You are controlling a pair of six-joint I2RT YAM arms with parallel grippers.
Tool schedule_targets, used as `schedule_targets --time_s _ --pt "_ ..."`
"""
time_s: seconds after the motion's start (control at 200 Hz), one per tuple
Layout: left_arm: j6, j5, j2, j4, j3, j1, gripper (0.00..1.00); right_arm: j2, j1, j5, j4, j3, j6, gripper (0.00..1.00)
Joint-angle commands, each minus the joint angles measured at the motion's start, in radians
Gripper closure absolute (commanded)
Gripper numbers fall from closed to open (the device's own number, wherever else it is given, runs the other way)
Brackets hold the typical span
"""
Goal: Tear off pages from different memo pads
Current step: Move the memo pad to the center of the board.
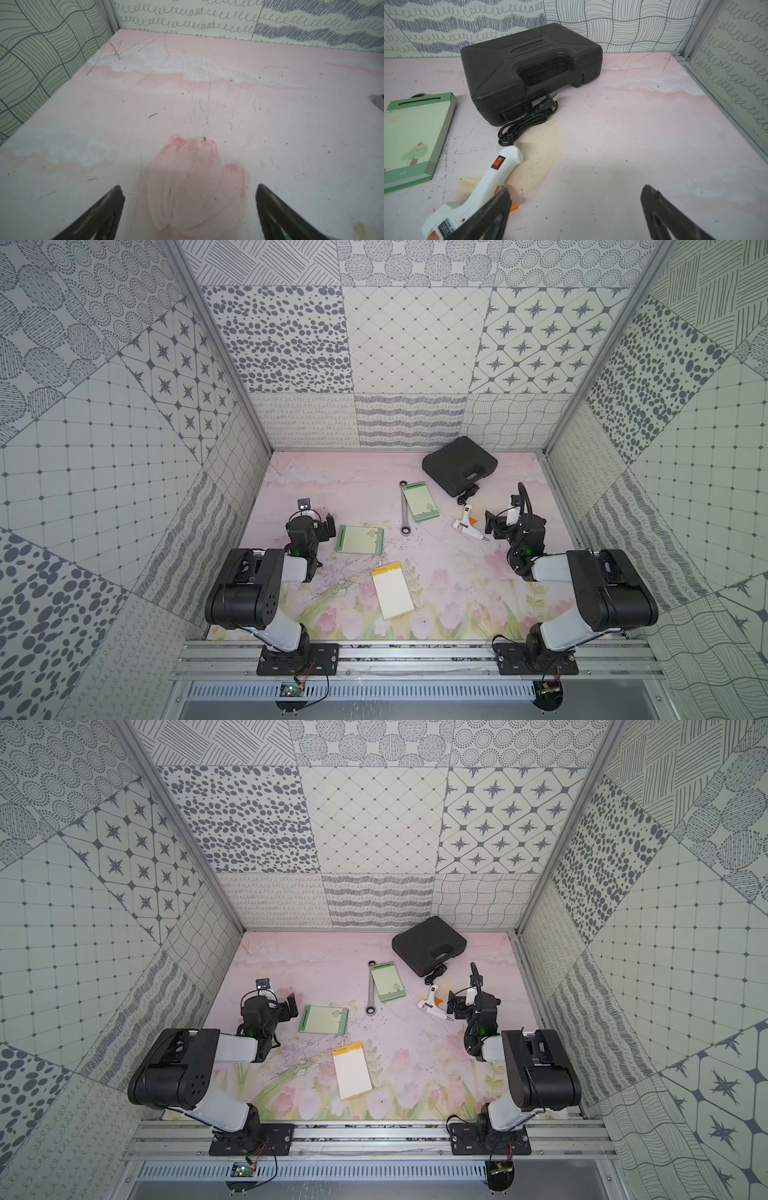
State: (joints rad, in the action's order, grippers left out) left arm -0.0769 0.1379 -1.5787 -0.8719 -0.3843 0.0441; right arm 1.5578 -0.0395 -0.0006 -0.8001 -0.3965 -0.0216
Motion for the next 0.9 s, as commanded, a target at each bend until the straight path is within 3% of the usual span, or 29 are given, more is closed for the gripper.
schedule_targets --time_s 0.0,0.71,0.791,0.896 --pt "0.008 -0.011 -0.004 -0.029 -0.01 -0.003 0.0 -0.003 0.004 -0.012 -0.028 -0.019 0.005 0.01" --pt "0.009 -0.008 0.002 -0.034 -0.007 -0.004 0.0 -0.037 0.005 0.0 0.026 -0.037 0.0 0.0" --pt "0.006 0.004 0.105 0.104 -0.033 -0.001 0.07 -0.122 -0.047 0.093 0.096 -0.046 0.029 0.03" --pt "-0.037 0.179 0.298 0.325 -0.089 0.077 0.14 -0.253 -0.169 0.237 0.33 -0.135 0.122 0.04"
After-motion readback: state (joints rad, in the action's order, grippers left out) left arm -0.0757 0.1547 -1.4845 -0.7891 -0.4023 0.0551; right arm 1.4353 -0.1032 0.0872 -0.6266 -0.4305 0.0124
